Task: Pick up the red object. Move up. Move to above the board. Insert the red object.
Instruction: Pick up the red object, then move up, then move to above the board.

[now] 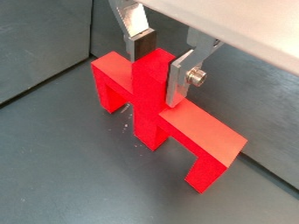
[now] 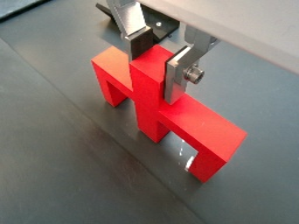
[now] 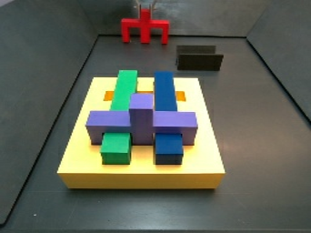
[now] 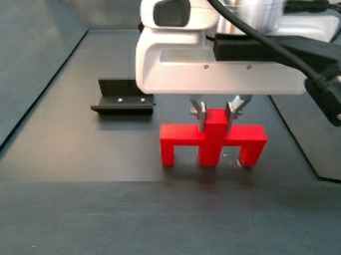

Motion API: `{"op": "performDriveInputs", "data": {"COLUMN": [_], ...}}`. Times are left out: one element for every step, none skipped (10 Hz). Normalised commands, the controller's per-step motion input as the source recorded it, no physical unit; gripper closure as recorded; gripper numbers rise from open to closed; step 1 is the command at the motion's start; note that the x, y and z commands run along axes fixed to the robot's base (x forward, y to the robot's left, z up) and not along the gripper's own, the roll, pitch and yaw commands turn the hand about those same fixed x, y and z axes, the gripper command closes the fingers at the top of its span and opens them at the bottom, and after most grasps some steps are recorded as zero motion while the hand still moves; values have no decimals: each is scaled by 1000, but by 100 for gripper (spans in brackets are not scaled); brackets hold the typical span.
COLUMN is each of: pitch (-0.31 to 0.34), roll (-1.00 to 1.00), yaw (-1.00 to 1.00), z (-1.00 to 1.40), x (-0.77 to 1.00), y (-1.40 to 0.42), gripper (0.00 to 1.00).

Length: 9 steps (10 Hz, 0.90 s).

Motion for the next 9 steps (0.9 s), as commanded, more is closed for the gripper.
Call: {"op": "performDriveInputs", "data": {"pitch": [0,0,0,25,55,36,0,24,31], "roll": [0,0,0,-11,7,53,0,-25,4], "yaw": [0,0,0,54,52,37,0,-5,-7], "z": [0,0,833,811,562,269,1400,1400,1400], "x": [0,0,0,-51,-99,-48,0,-26,-49], "y": [0,0,0,-24,-32,-17,0,-7,-7], "gripper": [100,100,100,100,100,100,100,100,100]}}
